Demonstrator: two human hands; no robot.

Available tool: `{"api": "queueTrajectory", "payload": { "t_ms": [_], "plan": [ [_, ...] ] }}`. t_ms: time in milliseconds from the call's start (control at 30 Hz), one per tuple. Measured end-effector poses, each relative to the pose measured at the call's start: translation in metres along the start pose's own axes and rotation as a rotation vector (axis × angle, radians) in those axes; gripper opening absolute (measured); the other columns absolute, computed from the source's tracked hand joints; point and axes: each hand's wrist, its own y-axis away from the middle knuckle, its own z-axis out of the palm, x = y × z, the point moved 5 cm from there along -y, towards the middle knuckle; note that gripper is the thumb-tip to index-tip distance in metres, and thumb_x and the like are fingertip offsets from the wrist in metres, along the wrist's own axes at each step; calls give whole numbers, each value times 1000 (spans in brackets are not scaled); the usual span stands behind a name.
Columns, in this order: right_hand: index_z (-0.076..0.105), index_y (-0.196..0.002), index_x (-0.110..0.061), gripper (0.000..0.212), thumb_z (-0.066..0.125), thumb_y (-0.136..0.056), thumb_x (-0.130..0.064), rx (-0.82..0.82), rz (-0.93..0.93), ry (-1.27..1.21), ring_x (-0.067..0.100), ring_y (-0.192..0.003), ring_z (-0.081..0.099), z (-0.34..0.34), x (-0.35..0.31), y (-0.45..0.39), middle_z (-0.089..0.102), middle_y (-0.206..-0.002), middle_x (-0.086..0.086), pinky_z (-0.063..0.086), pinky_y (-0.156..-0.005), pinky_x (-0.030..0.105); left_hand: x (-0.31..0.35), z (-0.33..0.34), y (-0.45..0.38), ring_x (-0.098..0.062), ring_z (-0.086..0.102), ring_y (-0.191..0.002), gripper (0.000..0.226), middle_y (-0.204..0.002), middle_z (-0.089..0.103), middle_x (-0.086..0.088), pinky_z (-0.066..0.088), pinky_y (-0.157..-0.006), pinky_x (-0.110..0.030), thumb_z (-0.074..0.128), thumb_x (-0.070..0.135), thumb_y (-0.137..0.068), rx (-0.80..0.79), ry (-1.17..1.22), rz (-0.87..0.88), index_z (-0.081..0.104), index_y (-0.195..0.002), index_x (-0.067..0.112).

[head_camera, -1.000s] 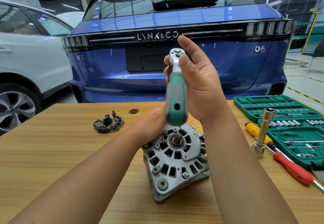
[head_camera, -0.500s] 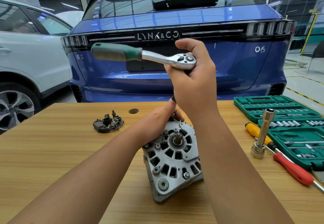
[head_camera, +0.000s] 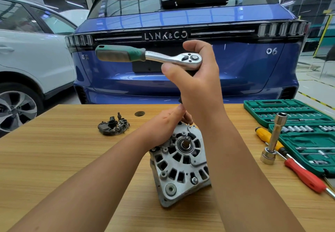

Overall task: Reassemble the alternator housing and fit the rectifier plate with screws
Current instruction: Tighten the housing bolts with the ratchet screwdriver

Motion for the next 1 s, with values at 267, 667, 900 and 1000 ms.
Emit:
{"api": "queueTrajectory", "payload": {
  "t_ms": [267,667,900,1000],
  "plan": [
    [67,-106,-21,21,78,-88,-20,146,-104,29,-4,-61,56,-10,-10,0,60,-61,-21,45,-62,13,-1,2,0,31,47,-90,49,-102,55,32,31,-73,7,18,50,-110,-41,18,9,62,-120,31],
    [63,-102,-14,9,55,-102,-17,125,359,-610,11,-66,53,-12,-2,-5,64,-80,4,44,-61,21,-1,2,0,26,49,-95,65,-113,63,25,31,-73,0,13,61,-104,-38,74,-50,67,-121,30],
    [55,-89,-15,26,62,-78,7,7,392,-948,13,-73,60,-10,5,-8,59,-84,1,49,-77,23,-6,4,-2,7,61,-100,74,-102,70,22,42,-96,-14,10,69,-99,-24,145,-75,72,-103,30],
    [56,-72,-18,32,64,-81,12,55,22,-655,12,-80,61,-12,3,-7,62,-92,4,49,-78,22,-1,1,1,35,46,-73,62,-75,55,53,29,-61,9,10,67,-102,17,147,-85,68,-84,54]
  ]
}}
